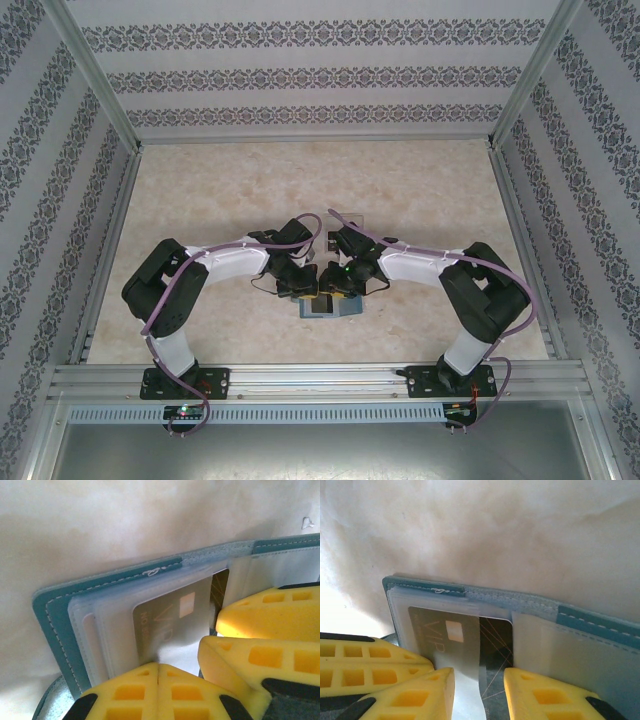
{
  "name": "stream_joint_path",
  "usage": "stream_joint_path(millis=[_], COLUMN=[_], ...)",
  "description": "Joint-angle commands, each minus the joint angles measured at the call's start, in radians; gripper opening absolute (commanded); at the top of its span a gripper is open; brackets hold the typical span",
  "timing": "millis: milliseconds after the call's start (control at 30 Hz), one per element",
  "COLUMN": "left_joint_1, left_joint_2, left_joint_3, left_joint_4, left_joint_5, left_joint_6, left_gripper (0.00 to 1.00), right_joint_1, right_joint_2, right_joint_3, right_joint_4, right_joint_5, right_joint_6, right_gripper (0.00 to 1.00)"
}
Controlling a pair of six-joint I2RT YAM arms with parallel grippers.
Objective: Take the credit cards out of the card holder
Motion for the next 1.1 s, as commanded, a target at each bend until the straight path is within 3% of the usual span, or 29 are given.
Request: stream_joint_path(millis=[0,767,1067], left_joint_1=[-0.011,-0.011,-0.011], left_joint_2=[-0.022,0.032,0.066], left_joint_3=[-0.024,-0.02,-0.003], left_joint_4=[-0.008,-0.035,-0.072], left_joint_5=[-0.027,-0.05,-0.061], left_joint_6=[-0.007,0.007,0.025], left_gripper=[0.04,0.03,0.02], right_joint_1=[-0.002,-0.033,-0.038], right_joint_2=[-0.017,-0.064,-0.021], right_joint_3=[0.005,-0.055,-0.078], right_joint_4=[-0.107,-0.029,0.06], right_joint_5=[0.092,0.011,-0.062], right_joint_6=[-0.024,0.0,0.008], right_gripper=[0.35,0.39,0.31])
